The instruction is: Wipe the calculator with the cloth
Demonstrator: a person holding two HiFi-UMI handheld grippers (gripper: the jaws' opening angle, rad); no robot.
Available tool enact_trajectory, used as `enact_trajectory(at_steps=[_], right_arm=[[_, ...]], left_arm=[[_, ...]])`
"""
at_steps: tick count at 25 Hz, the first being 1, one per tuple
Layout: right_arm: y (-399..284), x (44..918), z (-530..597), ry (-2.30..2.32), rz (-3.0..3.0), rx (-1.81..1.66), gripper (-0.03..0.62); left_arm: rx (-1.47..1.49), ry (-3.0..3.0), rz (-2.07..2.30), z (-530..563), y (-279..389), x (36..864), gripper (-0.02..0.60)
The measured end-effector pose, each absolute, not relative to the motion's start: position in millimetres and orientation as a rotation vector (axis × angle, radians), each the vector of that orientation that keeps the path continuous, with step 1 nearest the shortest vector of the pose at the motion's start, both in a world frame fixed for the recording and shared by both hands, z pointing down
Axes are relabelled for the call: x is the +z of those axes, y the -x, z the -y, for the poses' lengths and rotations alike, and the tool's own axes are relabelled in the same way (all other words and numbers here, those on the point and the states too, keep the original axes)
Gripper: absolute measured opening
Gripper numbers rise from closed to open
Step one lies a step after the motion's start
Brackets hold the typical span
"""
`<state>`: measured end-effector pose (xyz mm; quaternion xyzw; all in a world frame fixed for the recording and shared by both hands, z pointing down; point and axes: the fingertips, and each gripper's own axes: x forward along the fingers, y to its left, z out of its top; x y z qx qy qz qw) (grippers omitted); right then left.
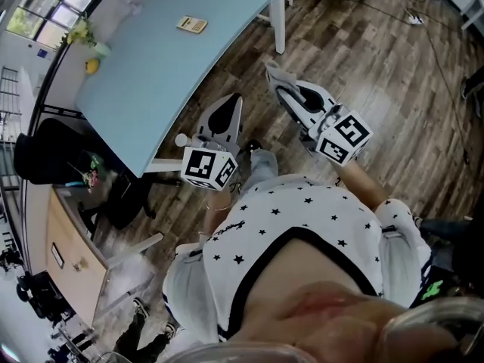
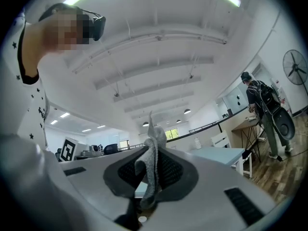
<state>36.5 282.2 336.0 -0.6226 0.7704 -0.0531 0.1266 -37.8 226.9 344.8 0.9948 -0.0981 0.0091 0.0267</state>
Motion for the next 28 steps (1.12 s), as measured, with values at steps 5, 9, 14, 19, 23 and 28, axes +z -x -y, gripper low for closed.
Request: enact_trajectory(at_steps=[5,9,14,19,23,28], right_arm=[[-35,333,-236,1.806,-2.29,-0.155,0.043],[-36,329,-197,1.809,-2.297,-0.164,0.043],[-40,328,-160,1.821,-2.294,-0.185,0.043],[-41,327,-128,1.837,-2.301,-0.186,0.043],[-41,327,-102,1.837,-2.313,-0.191,0.044],[-33,329,-67,1.806,-2.337,-0.207,0.044]], left_arm=[[0.019,-3.071,0.335,-181,36,344,0.032],[0.018,-3.06,0.342,-142,36,342,0.032],[0.02,-3.049,0.343,-104,37,342,0.032],[0.006,-3.051,0.356,-70,40,341,0.032],[0.003,-3.042,0.379,-44,44,342,0.032],[0.006,-3.032,0.423,-13,56,345,0.032]])
